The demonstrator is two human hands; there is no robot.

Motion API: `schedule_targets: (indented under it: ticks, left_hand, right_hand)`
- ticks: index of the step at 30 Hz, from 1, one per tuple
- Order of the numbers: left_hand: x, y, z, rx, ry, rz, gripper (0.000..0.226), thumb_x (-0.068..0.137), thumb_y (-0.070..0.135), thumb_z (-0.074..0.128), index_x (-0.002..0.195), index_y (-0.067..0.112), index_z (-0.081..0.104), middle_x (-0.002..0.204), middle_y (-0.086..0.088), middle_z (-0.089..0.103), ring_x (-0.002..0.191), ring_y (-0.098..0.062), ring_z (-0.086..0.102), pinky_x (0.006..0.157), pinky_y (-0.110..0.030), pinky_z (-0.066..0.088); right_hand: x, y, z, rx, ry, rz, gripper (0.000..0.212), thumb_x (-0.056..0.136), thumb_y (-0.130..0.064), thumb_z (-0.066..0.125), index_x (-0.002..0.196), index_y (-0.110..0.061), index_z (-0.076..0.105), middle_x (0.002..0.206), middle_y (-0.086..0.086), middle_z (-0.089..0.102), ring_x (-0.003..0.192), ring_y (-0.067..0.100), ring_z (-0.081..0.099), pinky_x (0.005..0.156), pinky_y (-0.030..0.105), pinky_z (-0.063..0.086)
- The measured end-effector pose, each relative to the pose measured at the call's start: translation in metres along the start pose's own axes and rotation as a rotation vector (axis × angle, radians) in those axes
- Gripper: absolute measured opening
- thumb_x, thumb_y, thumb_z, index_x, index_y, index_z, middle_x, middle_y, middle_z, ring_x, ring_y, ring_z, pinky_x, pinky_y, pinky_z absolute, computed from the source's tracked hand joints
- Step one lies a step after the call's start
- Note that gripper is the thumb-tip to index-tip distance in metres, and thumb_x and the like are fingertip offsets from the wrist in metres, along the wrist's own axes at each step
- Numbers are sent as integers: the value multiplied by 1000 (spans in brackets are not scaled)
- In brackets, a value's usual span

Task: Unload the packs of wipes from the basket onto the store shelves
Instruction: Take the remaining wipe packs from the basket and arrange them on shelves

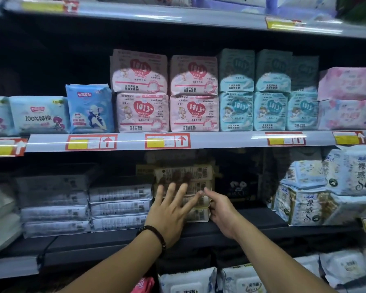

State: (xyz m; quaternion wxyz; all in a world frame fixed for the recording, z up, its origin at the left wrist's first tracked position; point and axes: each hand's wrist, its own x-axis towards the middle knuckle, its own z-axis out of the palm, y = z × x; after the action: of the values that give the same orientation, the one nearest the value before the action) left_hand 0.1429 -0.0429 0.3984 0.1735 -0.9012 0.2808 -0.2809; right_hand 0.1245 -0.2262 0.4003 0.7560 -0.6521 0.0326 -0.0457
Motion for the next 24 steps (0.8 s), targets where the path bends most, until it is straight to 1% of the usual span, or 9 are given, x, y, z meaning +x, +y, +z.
schedule_targets:
  ticks: [3,5,7,9,12,17,19,21,24]
  left_hand:
    - [0,2,-1,-10,23,-9,91,109,44,38,153,37,-42,174,-13,-19,159,-46,-10,123,-66,-8]
    - [1,2,-3,-40,71,-35,95,108,46,41,151,38,-44,174,-12,-16,159,-44,-7,123,-65,-7]
    - [1,-1,-4,-63,88,-75,98,107,48,43,150,42,-45,174,-11,-10,158,-44,-2,123,-65,-6]
    - [4,-4,-3,-57,62,-95,97,107,50,42,148,43,-46,173,-11,-2,155,-44,6,122,-65,0]
    - [12,0,1,-36,9,-93,95,106,61,38,144,38,-47,170,-13,5,152,-44,13,121,-66,6]
    - [28,2,8,-55,-140,-119,91,104,70,32,142,40,-45,174,-13,-1,156,-47,9,123,-66,6]
    - [34,0,10,-49,-168,-131,90,102,73,29,143,41,-45,173,-14,-21,158,-49,-8,122,-69,-8]
    - [38,0,11,-29,-209,-144,89,102,74,27,145,42,-44,168,-14,-36,156,-49,-22,118,-71,-18]
    - [37,2,5,-45,-283,-158,87,102,74,25,153,41,-37,173,-12,-25,159,-46,-12,122,-69,-6]
  right_hand:
    - [4,0,-4,-13,6,11,51,102,-51,59,140,-18,64,129,8,76,125,25,69,119,46,46]
    - [4,0,-5,-51,11,-20,52,101,-58,58,138,-22,65,127,3,77,125,23,69,119,47,45]
    - [6,2,-2,-98,42,-63,74,83,-77,63,139,-28,63,128,-3,76,124,21,68,117,49,45]
    - [9,5,1,-123,52,-111,86,68,-85,61,137,-34,61,132,-6,73,126,19,66,116,51,46]
    - [9,6,9,-92,55,-125,96,66,-85,58,146,-33,53,146,-3,63,136,22,58,121,53,40]
    - [18,2,7,-100,40,-39,137,54,-105,54,167,-35,19,172,-1,32,155,25,36,128,55,25]
    - [11,-3,9,-182,52,-11,114,77,-92,45,169,-31,14,174,1,25,158,26,30,129,55,23]
    - [-4,-11,13,-282,78,-33,85,101,-72,37,168,-23,20,172,3,30,156,27,33,128,52,26]
    - [-21,-14,11,-453,139,-91,57,111,-50,38,157,-16,39,156,4,49,138,23,50,113,35,39]
